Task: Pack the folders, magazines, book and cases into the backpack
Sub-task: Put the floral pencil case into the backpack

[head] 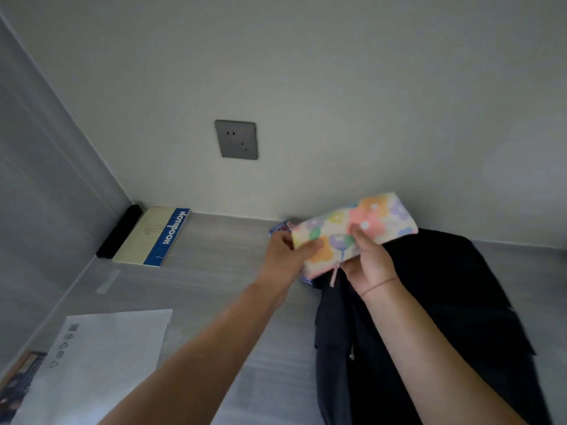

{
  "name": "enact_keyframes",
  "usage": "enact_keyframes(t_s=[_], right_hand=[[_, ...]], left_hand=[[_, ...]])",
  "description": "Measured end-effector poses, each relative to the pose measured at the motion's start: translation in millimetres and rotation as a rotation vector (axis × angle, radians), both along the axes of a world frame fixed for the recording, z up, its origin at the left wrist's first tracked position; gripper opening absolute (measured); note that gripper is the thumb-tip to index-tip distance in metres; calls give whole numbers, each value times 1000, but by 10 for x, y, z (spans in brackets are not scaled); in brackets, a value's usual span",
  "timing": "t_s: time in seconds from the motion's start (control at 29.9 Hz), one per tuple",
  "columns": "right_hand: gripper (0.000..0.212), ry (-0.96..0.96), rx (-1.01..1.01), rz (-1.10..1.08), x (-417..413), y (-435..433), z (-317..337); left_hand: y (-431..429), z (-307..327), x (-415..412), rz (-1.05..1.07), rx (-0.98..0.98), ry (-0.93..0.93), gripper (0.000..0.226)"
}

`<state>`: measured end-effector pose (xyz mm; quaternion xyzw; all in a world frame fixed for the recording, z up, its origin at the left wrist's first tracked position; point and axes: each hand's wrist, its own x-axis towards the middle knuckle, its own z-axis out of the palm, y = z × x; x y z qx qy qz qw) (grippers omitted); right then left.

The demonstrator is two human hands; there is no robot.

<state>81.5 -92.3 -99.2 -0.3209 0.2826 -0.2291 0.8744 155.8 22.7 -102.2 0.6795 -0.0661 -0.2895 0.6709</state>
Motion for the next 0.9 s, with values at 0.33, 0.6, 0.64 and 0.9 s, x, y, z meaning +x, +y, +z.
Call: enact_keyframes(t_s=[0.33,0.6,0.64,0.9], right_hand=[[37,355,-215,56,-2147,-952,-3],[21,477,-248,273,-2653,-935,-189],[22,452,-251,240,-2661,-924,-212],[27,332,-325,166,-2499,-1196,-7]], left_hand=[[-895,41,-1059,-640,528,-840,22],[-1301,-95,-1364,-795,834,-1026,29],[-1291,-114,-1360,-762,809,-990,24],[-1363,-42,-1412,-957,906,-866,62]])
